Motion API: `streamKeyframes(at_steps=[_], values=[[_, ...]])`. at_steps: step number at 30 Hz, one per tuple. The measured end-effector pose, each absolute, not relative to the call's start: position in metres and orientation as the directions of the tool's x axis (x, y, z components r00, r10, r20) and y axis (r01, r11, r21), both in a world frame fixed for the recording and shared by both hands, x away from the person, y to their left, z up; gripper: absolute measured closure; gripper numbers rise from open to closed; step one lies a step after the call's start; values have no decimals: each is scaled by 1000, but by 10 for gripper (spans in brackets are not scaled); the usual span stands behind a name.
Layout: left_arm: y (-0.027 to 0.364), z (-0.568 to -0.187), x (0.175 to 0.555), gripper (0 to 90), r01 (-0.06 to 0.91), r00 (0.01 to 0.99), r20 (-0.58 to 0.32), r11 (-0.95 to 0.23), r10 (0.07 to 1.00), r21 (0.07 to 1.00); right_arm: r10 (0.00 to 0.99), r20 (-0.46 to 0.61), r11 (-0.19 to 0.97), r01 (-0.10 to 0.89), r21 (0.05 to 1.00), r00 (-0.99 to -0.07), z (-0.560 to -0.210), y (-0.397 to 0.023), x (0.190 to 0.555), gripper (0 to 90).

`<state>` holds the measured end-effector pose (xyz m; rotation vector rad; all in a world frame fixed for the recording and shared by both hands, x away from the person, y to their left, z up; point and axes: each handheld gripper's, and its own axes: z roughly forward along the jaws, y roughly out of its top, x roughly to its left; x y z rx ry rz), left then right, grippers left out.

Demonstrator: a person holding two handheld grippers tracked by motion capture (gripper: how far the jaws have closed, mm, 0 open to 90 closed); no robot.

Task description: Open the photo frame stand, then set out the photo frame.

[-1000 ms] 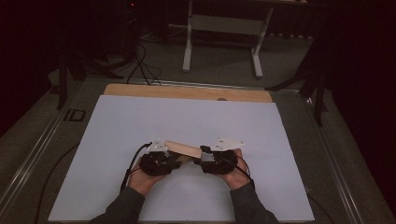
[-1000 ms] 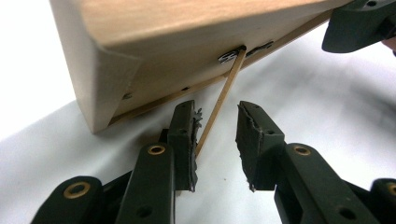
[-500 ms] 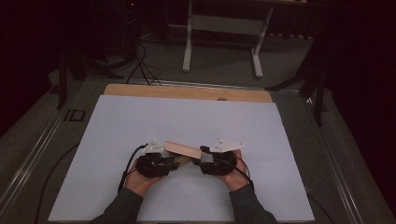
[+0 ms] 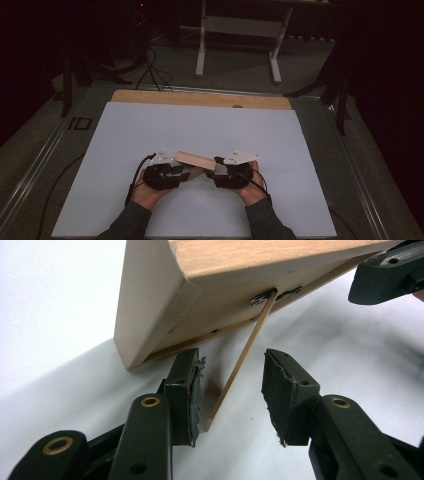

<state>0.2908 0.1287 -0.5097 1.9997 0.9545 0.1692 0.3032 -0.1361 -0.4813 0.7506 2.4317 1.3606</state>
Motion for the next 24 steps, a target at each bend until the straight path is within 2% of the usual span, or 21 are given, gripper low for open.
streamKeyframes(at_steps=[6, 16, 24], values=[[130, -508, 290, 588, 558, 692, -231, -304, 684, 772, 545, 26, 431, 306, 849, -838, -481, -137, 303, 408], [130, -504, 288, 593, 545, 699, -214, -315, 682, 777, 532, 22, 438, 298, 848, -846, -478, -138, 301, 340], [134, -500, 286, 599, 535, 696, -200, -311, 690, 786, 519, 19, 441, 286, 851, -854, -473, -138, 299, 324]])
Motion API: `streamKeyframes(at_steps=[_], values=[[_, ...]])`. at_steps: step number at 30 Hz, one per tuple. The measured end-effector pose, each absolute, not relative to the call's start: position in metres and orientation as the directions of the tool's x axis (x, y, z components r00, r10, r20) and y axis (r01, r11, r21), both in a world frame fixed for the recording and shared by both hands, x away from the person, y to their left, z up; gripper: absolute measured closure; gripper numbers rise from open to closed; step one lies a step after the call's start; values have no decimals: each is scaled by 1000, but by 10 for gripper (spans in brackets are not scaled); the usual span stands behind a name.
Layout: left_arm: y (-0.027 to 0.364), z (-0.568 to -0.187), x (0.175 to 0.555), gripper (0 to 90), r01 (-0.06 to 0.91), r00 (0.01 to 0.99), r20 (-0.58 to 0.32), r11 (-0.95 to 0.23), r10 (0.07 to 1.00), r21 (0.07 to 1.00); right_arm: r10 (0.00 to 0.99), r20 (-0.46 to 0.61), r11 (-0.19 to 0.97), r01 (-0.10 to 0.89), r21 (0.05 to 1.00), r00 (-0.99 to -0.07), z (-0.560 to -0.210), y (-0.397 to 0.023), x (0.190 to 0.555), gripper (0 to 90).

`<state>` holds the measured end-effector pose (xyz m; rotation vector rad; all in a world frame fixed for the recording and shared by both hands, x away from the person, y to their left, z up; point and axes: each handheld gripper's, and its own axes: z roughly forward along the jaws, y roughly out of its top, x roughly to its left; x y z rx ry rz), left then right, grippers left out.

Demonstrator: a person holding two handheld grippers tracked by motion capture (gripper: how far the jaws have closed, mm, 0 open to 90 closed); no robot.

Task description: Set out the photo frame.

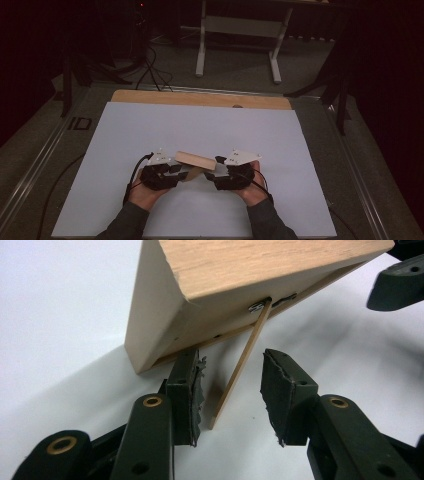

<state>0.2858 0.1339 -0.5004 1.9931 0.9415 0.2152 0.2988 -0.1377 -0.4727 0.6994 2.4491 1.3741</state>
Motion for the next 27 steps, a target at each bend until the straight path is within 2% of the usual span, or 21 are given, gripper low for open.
streamKeyframes(at_steps=[2, 13, 27], values=[[135, -500, 285, 601, 535, 694, -202, -308, 691, 787, 510, 15, 442, 278, 853, -860, -471, -138, 298, 358], [136, -498, 285, 620, 535, 699, -211, -302, 684, 789, 504, 13, 400, 247, 883, -863, -460, -146, 296, 390], [138, -497, 284, 666, 526, 701, -215, -289, 680, 800, 601, 38, 296, 267, 917, -798, -453, -161, 302, 515]])
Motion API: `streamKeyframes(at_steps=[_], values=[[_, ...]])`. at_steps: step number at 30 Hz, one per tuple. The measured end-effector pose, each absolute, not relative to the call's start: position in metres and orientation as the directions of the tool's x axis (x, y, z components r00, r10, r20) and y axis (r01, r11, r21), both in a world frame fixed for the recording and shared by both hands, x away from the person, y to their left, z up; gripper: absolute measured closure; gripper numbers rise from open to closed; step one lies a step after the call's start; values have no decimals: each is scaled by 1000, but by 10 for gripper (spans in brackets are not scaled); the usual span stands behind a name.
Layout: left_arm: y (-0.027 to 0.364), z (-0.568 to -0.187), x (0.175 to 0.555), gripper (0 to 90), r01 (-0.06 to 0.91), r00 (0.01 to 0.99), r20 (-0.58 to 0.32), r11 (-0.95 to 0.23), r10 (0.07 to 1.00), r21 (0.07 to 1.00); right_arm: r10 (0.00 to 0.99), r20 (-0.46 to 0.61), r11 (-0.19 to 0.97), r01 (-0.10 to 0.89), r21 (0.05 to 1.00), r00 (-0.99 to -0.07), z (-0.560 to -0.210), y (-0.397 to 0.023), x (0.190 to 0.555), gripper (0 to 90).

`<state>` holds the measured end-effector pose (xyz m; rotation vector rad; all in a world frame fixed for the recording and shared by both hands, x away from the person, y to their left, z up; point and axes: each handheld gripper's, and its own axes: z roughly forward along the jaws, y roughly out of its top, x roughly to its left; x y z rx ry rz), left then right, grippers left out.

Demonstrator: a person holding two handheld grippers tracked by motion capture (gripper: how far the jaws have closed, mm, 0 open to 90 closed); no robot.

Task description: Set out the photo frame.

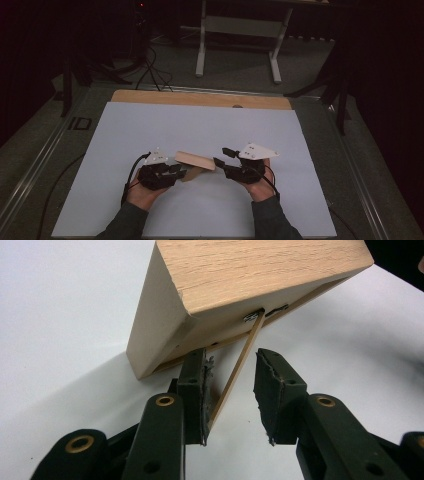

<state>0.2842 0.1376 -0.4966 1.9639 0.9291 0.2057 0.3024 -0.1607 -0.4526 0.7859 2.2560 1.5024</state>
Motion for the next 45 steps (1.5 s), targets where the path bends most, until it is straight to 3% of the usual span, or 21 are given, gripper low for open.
streamKeyframes(at_steps=[8, 20, 28, 45], values=[[138, -494, 284, 688, 517, 701, -212, -281, 681, 809, 646, 72, 253, 302, 919, -760, -460, -166, 314, 607], [134, -493, 283, 789, 503, 711, -186, -305, 678, 808, 660, 78, 287, 346, 893, -747, -479, -158, 325, 886], [128, -492, 287, 884, 494, 709, -148, -337, 689, 801, 645, 111, 298, 383, 875, -756, -490, -150, 333, 896], [120, -494, 293, 891, 507, 699, -148, -339, 700, 792, 621, 141, 291, 395, 871, -771, -495, -148, 334, 896]])
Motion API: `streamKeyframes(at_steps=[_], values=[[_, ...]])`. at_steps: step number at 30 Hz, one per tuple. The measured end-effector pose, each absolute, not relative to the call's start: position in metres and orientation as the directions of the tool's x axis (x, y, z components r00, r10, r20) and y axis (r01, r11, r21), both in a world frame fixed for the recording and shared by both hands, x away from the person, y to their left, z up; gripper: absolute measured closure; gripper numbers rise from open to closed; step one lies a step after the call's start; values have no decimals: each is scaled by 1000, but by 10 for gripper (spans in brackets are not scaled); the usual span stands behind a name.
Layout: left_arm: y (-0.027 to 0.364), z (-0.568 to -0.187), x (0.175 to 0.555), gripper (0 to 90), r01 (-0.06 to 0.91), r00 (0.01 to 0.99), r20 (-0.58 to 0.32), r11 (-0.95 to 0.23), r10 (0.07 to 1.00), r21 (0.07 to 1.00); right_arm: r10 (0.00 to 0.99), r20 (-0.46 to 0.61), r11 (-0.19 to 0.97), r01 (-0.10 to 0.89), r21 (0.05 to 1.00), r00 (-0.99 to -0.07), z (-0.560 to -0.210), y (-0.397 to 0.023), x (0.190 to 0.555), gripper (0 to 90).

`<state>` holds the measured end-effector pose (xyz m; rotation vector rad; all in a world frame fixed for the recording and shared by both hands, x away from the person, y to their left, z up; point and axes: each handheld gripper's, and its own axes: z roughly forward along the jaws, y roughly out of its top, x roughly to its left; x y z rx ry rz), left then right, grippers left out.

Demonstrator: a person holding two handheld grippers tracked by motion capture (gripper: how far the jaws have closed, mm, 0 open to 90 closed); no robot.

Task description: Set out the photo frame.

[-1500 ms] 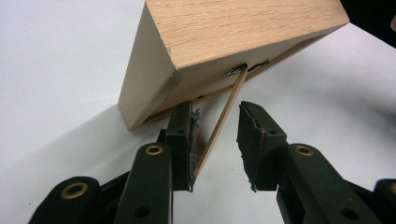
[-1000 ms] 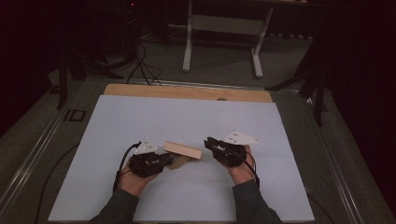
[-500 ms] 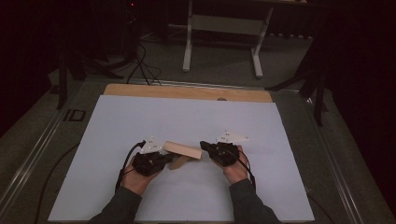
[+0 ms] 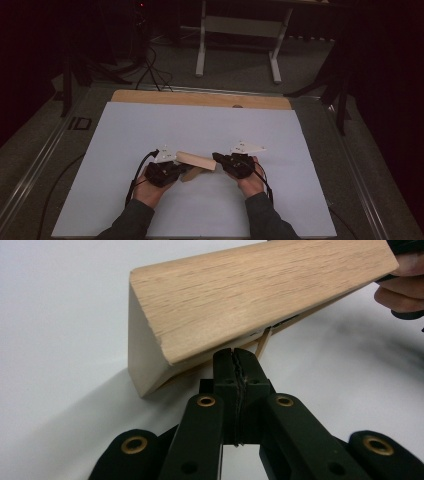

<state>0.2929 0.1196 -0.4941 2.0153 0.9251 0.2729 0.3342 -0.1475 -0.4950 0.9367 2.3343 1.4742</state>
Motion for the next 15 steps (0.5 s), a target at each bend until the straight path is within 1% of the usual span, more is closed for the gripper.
streamKeyframes(at_steps=[15], values=[[118, -492, 296, 893, 512, 691, -152, -331, 707, 792, 613, 132, 303, 386, 871, -779, -495, -147, 331, 896]])
